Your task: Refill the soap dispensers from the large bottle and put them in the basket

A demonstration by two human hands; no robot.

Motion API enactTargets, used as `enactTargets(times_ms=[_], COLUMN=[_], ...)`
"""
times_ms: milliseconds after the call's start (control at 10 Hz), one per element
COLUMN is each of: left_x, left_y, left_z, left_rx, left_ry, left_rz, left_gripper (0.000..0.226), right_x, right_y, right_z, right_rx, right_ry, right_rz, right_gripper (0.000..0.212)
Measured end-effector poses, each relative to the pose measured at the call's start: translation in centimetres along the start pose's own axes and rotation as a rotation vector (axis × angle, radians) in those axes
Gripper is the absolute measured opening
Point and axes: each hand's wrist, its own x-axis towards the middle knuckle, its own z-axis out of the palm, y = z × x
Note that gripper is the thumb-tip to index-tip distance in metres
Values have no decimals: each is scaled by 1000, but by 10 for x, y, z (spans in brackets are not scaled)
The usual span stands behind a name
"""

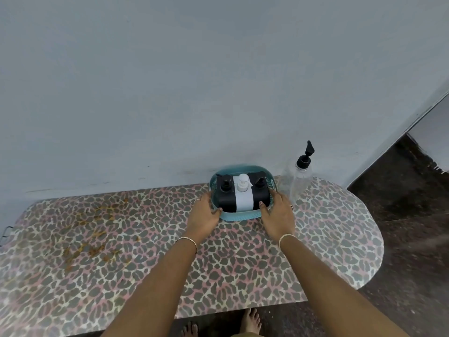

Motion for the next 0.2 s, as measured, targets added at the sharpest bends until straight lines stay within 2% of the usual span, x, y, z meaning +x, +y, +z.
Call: enactTargets(times_ms=[200], left_x=[-15], left_y=[-28], left_z=[-10], left_rx=[48], left_ry=[-11], left_rz=[0], left_gripper=[66], right_x=[-27], right_y=[-11], right_z=[-4], right_rx=[-34], right_ry=[31], right_rz=[-5], right_gripper=[44])
